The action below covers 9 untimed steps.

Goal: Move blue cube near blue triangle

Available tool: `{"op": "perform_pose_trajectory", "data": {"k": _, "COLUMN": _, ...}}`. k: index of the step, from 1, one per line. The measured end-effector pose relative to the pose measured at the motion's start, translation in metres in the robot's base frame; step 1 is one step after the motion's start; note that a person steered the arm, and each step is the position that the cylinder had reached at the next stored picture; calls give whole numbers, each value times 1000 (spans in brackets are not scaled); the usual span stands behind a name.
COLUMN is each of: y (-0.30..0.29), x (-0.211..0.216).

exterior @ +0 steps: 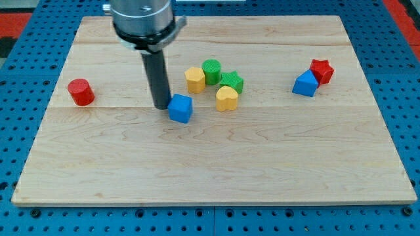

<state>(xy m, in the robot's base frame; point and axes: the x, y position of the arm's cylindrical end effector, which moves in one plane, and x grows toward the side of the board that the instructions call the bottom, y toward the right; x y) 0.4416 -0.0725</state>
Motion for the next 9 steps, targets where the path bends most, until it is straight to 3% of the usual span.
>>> {"op": "perform_pose_trajectory", "data": {"k": 1, "y": 38, "x": 16}}
{"op": "perform_pose_trajectory", "data": {"k": 3, "y": 57, "x": 56}}
{"op": "perform_pose_trajectory", "data": {"k": 4, "y": 94, "x": 54}}
{"op": "perform_pose_trajectory", "data": {"k": 6, "y": 71, "x": 46}}
{"op": "perform_pose_trajectory", "data": {"k": 8, "y": 163, "x": 19}}
{"op": "perform_pose_trajectory", "data": {"k": 9, "y": 182, "x": 12}}
